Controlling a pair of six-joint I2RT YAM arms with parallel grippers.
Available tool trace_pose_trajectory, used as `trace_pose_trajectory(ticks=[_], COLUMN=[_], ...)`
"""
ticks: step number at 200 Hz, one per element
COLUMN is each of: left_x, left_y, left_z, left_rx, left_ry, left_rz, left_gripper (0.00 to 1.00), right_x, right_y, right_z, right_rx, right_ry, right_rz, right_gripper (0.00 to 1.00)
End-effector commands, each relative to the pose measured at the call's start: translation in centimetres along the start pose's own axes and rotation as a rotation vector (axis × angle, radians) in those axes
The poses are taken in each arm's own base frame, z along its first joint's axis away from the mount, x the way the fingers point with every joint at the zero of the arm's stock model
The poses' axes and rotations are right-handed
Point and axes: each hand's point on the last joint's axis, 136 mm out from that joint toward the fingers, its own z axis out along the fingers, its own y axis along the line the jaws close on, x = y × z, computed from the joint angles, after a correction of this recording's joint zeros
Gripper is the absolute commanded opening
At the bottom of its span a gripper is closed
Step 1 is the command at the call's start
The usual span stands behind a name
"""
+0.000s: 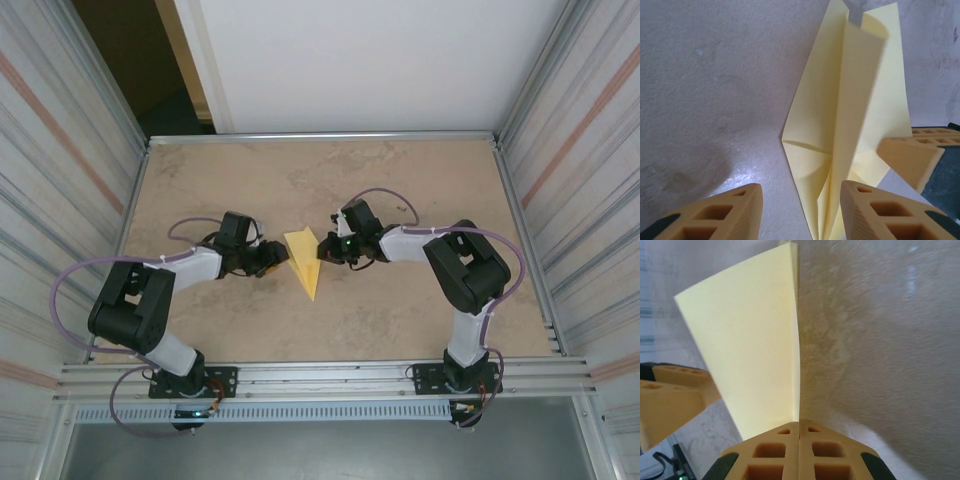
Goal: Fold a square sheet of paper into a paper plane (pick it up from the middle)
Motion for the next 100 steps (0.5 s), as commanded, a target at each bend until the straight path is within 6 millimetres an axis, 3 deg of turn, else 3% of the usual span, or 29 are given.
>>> trace_pose_trajectory(ticks=[1,36,100], left_x=[0.1,0.6,0.7], left_y=[-1.4,-2.4,-4.2], left_z=[0.2,1.5,2.6], left_rx=[0.065,0.067,0.118], left_ry=[0.017,0.051,0.078], left_rz=[0.008,0.032,0.064], left_gripper=[0.46,0.46,0.48], right_x=[-0.5,-0.5,-0.3], right_y=[-1.0,-2.2,-2.2], right_z=[-1.4,-2.0,-2.0], right_rx=[0.032,0.05,0.044], right_ry=[-0.056,-0.077,-0.069], right_rz=[0.026,0.062,0.065], right_gripper=[0.02,0.02,0.02])
